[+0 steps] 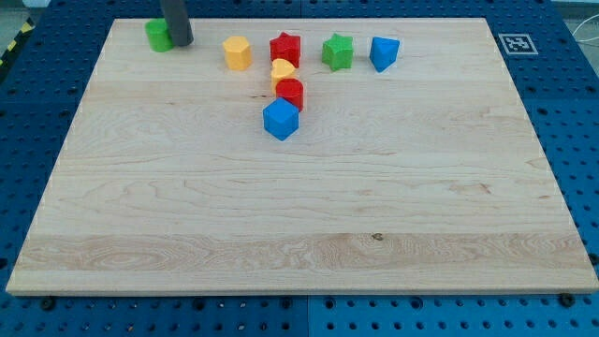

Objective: Push the green circle to the top left

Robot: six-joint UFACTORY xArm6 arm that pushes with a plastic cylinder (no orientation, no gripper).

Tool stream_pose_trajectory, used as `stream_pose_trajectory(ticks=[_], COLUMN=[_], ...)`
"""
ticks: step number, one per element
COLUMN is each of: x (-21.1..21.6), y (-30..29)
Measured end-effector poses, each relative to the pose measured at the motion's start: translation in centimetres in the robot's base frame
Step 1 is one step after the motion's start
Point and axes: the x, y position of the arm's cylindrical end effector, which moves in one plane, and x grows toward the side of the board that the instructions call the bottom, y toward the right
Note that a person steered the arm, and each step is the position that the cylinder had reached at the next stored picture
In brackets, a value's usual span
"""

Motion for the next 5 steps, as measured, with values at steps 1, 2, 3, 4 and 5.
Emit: stream_pose_trajectory(ticks=[1,2,3,4,5], x=[0.8,1.8,1.1,0.0,-0.2], y=[-0.1,-0.2,-0.8,-0.9,-1.2])
